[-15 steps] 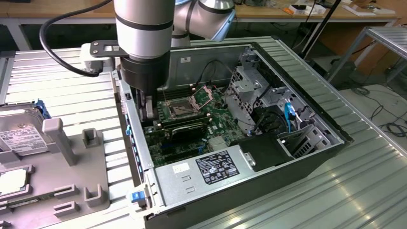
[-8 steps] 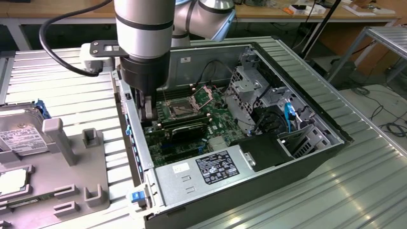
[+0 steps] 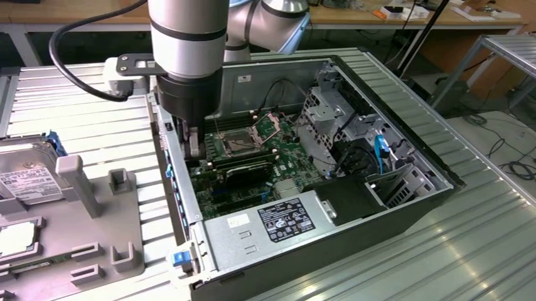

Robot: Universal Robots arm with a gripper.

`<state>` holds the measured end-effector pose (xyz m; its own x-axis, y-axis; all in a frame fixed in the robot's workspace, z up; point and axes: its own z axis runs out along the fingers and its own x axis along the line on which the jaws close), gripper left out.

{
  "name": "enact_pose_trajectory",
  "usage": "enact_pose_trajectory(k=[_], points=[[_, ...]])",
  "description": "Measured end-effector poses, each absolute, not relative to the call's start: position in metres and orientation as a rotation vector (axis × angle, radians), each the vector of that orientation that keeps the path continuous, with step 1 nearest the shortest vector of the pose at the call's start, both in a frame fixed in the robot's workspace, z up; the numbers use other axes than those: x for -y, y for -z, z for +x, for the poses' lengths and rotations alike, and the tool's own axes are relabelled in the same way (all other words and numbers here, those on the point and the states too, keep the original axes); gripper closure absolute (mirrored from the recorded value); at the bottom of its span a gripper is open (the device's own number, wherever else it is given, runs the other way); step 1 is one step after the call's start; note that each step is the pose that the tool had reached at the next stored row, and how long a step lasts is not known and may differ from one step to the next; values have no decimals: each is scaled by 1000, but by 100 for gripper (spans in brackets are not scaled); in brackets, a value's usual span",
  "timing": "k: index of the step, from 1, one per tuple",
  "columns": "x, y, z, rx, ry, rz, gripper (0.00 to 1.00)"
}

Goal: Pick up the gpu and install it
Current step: 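Press down on the gpu until it lock into place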

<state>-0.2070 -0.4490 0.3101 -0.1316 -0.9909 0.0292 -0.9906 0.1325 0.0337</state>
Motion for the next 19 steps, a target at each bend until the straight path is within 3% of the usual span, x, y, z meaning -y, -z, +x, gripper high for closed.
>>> enact_pose_trajectory(k=[19], points=[[436,-311,-202,2354,11,2011,89]])
